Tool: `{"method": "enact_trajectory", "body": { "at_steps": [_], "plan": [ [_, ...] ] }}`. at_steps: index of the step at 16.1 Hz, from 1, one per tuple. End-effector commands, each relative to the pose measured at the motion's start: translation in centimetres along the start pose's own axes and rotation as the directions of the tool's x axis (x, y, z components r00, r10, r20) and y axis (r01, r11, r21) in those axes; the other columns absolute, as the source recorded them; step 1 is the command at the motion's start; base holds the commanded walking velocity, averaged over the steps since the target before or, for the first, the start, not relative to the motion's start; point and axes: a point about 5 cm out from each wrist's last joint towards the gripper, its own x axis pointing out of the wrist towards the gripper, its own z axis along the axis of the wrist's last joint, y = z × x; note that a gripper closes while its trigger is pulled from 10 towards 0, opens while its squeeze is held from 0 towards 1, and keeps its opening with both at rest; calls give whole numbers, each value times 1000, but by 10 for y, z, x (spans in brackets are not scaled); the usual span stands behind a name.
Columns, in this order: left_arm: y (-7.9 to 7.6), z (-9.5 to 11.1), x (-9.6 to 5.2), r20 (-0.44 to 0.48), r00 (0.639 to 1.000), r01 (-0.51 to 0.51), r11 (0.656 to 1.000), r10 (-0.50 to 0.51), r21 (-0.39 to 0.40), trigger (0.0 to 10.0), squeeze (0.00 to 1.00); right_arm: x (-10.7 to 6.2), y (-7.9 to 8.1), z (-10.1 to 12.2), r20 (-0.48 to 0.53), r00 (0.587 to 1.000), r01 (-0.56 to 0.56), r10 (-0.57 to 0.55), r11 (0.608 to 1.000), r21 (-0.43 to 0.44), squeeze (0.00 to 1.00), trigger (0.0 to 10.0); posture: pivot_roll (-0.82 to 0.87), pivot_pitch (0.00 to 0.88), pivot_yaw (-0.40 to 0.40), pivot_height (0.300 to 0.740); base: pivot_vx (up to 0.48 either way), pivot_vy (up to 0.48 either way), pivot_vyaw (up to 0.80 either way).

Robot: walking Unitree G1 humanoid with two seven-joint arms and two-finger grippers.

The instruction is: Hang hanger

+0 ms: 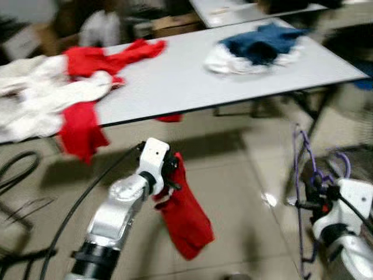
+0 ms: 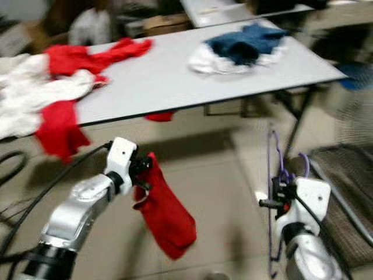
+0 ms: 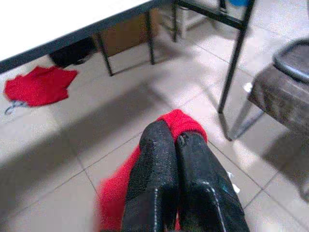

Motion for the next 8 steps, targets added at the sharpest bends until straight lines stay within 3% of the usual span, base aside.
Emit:
{"method": "enact_trajectory", "body": {
  "at_steps": [1, 2, 3, 6, 8],
  "plan": [
    [13, 0, -3, 5, 999, -47, 999, 47, 10, 10000, 0, 1, 11, 1, 13, 999, -50, 50, 999, 15, 0, 10000, -85, 0, 96, 740, 0, 0, -800],
    [18, 1, -5, 8, 996, -88, 996, 88, 1, 10000, 0, 1, 15, -3, -2, 998, -68, 68, 997, 20, 0, 10000, -71, 0, 98, 740, 0, 0, -800],
    [16, 5, -7, 14, 994, -108, 994, 108, -4, 10000, 0, 2, 18, -1, 11, 996, -89, 88, 996, 30, 0, 10000, -49, 0, 84, 740, 0, 0, 0],
    [9, 5, -7, 25, 997, -71, 997, 71, -25, 10000, 0, 10, 27, -3, 18, 998, -63, 63, 998, -19, 0, 10000, -77, 0, 102, 740, 0, 0, 0],
    [2, 7, -2, 44, 998, -45, 999, 47, -26, 10000, 0, 15, 29, 2, 38, 998, -47, 51, 994, -96, 0, 10000, -93, 0, 104, 740, 0, 0, 0]
  ]
}}
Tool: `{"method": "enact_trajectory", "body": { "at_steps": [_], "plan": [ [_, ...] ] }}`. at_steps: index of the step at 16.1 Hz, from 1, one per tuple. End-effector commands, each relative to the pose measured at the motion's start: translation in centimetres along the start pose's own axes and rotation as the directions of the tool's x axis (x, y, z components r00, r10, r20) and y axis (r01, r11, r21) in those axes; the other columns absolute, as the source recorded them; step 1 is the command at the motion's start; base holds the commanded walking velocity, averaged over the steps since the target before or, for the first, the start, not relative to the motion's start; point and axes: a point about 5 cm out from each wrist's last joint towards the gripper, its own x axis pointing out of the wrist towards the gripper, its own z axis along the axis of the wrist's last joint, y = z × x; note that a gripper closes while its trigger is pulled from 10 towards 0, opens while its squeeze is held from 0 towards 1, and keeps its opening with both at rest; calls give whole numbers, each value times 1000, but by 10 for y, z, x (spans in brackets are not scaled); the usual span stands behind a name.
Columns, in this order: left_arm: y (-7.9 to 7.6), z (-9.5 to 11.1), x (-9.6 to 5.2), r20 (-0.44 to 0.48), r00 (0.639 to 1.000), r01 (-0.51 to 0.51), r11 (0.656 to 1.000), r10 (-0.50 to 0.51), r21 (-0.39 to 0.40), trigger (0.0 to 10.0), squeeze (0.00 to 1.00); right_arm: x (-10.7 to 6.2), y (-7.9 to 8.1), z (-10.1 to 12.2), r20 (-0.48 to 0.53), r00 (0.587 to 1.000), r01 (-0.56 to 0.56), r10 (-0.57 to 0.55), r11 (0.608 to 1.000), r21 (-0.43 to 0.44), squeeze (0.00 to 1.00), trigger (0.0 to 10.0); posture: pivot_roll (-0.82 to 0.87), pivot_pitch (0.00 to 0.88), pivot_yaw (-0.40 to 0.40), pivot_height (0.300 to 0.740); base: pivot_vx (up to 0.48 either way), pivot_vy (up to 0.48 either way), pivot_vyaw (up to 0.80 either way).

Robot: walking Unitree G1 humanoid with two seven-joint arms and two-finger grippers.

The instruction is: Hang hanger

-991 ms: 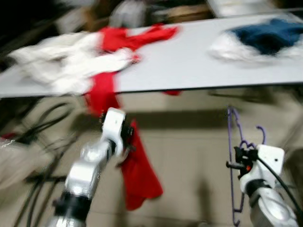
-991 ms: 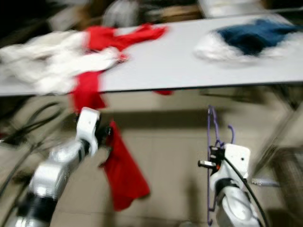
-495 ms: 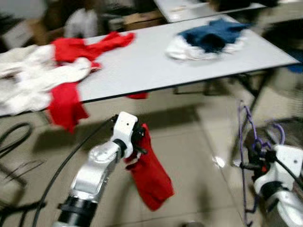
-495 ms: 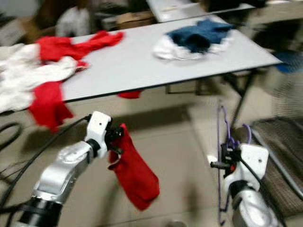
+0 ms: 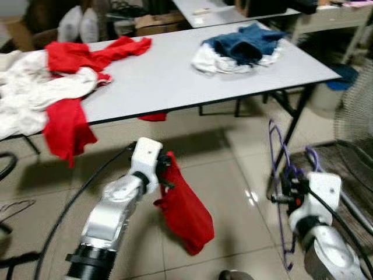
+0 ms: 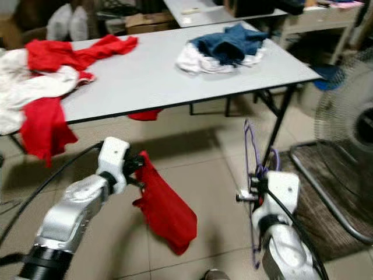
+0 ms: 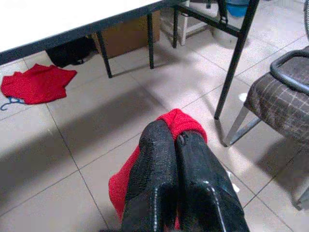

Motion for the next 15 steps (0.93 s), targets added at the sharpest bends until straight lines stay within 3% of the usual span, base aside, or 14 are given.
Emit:
{"method": "enact_trajectory", "body": {
  "at_steps": [1, 3, 5, 13, 15],
  "plan": [
    [-2, 8, 2, 38, 999, 5, 1000, -5, 6, 10000, 0, 2, -1, 4, 25, 1000, -6, 6, 1000, -17, 0, 10000, -94, 0, 94, 740, 0, 0, 0],
    [-7, 12, 3, 54, 998, 10, 1000, -11, 18, 10000, 0, 1, -3, 11, 54, 998, -45, 44, 999, 21, 0, 10000, -79, 0, 65, 740, 126, 0, 0],
    [-2, 26, 4, 90, 996, 9, 1000, -7, -19, 10000, 0, 0, -5, 16, 54, 997, -58, 54, 996, 65, 0, 10000, -75, 0, 50, 740, 338, 0, 0],
    [2, 41, 17, 138, 990, -2, 997, 13, -82, 10000, 0, 7, -13, 23, 61, 997, -58, 56, 998, 39, 0, 10000, -116, 0, 65, 740, 403, 0, 0],
    [1, 45, 21, 145, 989, 1, 996, 11, -87, 10000, 0, 9, -17, 29, 75, 996, -57, 55, 998, 23, 0, 10000, -114, 0, 62, 740, 435, 0, -800]
  ]
}}
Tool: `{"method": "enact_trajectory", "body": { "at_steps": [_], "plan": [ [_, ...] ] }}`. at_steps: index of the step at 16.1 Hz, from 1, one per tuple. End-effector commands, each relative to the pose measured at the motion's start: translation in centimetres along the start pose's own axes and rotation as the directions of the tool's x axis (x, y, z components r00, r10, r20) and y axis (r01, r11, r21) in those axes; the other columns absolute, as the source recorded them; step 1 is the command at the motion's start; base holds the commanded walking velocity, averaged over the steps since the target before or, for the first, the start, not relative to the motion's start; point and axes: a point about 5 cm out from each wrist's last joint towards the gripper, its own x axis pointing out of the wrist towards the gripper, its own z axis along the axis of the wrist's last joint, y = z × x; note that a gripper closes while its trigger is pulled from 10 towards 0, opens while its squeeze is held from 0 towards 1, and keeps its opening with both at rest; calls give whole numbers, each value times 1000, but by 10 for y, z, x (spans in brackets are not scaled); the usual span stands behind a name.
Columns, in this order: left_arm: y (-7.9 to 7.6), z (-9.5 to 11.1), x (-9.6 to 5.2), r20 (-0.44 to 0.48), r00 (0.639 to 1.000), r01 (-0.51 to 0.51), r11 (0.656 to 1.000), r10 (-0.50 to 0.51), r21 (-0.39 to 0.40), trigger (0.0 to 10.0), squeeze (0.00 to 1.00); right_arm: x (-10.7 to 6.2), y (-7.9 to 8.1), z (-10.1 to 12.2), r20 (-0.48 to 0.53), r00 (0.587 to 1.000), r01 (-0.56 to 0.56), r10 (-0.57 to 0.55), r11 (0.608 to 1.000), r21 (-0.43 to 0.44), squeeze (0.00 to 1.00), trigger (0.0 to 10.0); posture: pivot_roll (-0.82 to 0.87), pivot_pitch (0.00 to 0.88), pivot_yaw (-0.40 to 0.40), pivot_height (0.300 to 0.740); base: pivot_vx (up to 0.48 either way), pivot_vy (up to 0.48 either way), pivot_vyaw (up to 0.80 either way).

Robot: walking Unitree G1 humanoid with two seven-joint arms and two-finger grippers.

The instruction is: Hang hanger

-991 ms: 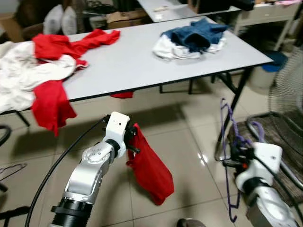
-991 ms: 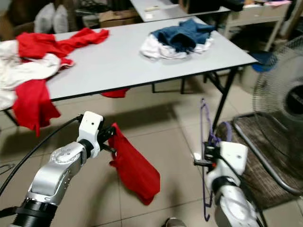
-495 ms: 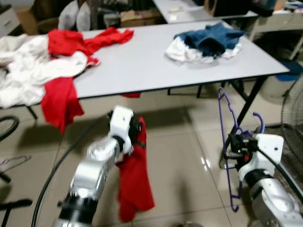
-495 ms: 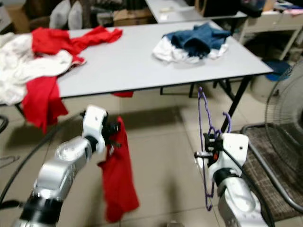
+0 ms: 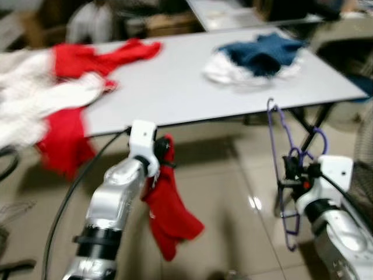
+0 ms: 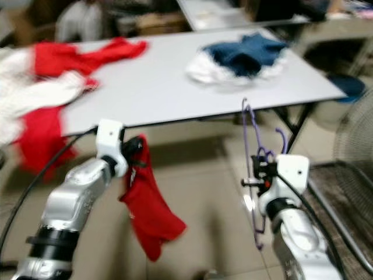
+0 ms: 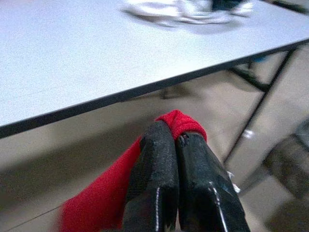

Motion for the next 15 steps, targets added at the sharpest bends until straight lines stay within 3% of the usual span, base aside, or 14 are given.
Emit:
{"method": "enact_trajectory", "body": {
  "at_steps": [1, 4, 8, 15],
  "plan": [
    [-8, 16, 5, 58, 998, 34, 999, -36, 32, 10000, 0, 2, -4, 7, 22, 1000, 10, -10, 1000, -4, 0, 10000, -109, 0, 54, 740, 424, 0, -800],
    [-9, 18, 7, 66, 996, 61, 997, -63, 38, 10000, 0, 3, -8, 15, 48, 999, 12, -11, 1000, -10, 0, 10000, -108, 0, 42, 740, 419, 0, 0],
    [-10, 21, 10, 87, 994, 57, 997, -61, 47, 10000, 0, 4, -8, 19, 44, 999, -26, 27, 999, -34, 0, 10000, -102, 0, 7, 740, 408, 0, -719],
    [-8, 51, 18, 158, 982, 83, 991, -99, 106, 10000, 0, 12, 1, 25, 70, 991, -112, 113, 993, -21, 0, 10000, -80, 0, 16, 740, 383, 0, 0]
  ]
}}
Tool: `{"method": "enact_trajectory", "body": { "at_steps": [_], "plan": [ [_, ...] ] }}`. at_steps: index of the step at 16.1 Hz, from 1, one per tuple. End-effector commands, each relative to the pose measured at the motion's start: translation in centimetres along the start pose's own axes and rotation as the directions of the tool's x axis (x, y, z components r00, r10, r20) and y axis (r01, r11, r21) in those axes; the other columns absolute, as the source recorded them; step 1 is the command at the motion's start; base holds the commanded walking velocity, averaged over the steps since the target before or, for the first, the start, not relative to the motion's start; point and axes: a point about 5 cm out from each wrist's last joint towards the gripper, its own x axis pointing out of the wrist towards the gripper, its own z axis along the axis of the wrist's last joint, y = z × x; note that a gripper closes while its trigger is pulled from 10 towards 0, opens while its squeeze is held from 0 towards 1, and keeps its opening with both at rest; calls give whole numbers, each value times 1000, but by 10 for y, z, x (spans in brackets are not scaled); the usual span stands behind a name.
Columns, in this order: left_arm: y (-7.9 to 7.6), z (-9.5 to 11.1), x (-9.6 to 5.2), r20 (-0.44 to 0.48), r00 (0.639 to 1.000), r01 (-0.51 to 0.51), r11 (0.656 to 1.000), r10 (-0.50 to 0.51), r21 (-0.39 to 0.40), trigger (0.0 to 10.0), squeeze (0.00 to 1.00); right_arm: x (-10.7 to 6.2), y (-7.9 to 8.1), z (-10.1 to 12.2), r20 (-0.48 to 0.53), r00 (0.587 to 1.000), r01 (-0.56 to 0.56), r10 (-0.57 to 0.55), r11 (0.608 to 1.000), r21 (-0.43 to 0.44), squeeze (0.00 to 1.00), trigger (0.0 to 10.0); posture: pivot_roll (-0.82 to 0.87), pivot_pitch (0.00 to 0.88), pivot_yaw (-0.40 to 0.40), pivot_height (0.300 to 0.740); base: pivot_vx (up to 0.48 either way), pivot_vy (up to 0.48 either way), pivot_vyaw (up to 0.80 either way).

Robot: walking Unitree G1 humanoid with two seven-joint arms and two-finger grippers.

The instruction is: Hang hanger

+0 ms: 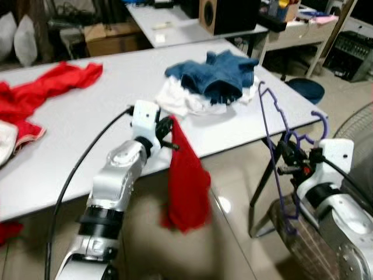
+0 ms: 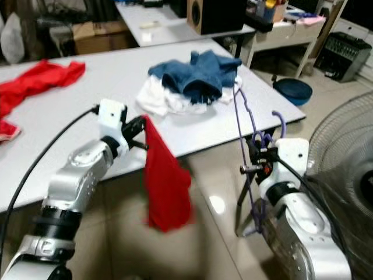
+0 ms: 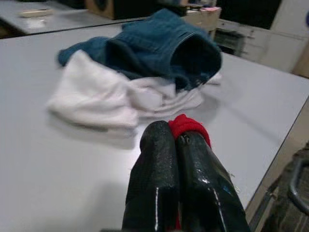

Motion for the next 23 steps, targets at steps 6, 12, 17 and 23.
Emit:
{"method": "enact_trajectory", "body": {
  "at_steps": [6, 12, 17, 23],
  "plan": [
    [-28, 21, 18, 63, 985, 159, 987, -160, 23, 10000, 0, -6, -3, 0, -1, 1000, 13, -13, 1000, -1, 0, 10000, -96, 0, 47, 740, 382, 0, 0],
    [-19, 268, 41, 593, 799, 70, 995, -103, 78, 10000, 0, 2, -7, 6, 23, 1000, 10, -10, 1000, -9, 0, 10000, -78, 0, 37, 740, 367, 0, 0],
    [-9, 247, 49, 536, 841, -29, 981, -81, 194, 10000, 0, 6, 1, 5, 39, 999, 2, -2, 1000, 8, 0, 10000, -69, 0, 43, 740, 55, 0, 0],
    [2, 15, 62, -69, 997, 68, 901, -43, 428, 10000, 0, 6, 12, 1, 35, 999, -31, 30, 999, 25, 0, 10000, -75, 0, 40, 740, 0, 0, 0]
  ]
}}
